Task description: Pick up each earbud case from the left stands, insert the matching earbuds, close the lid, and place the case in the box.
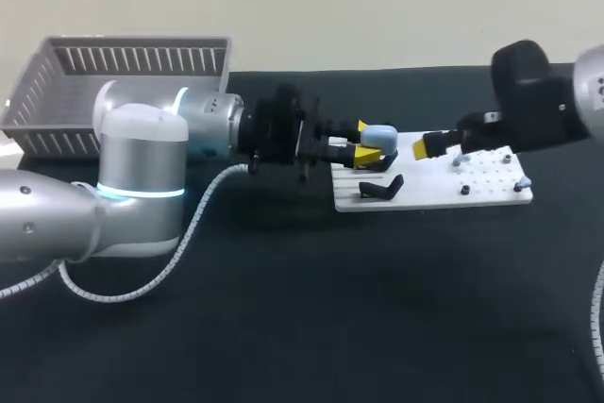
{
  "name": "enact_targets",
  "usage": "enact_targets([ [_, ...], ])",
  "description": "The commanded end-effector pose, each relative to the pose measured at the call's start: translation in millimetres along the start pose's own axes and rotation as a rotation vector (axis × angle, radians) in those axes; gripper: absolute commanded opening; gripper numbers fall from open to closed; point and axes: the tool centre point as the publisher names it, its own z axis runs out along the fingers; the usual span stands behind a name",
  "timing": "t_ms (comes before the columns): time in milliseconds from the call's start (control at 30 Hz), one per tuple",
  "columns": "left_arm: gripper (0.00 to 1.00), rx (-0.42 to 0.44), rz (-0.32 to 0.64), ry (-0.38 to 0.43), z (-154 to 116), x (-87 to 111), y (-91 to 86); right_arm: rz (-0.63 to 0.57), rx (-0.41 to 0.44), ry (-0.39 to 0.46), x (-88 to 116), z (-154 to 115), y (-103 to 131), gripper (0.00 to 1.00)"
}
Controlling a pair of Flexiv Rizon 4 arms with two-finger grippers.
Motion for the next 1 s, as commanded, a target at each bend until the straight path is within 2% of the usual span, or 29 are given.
enact_targets([
  [33, 0.00, -0.007, 0.003, 0.000, 0.3, 0.1, -1.9, 0.002, 0.015, 0.003, -3.4, 16.5, 6.3, 1.00],
  [400, 0.00, -0.007, 0.003, 0.000, 0.3, 0.1, -1.9, -0.013, -0.033, 0.040, -5.6, 44.8, 17.7, 1.00],
  [1000, 0.00, -0.007, 0.003, 0.000, 0.3, 0.1, -1.9, 0.033, -0.066, 0.035, -15.1, 61.9, 0.3, 1.00],
])
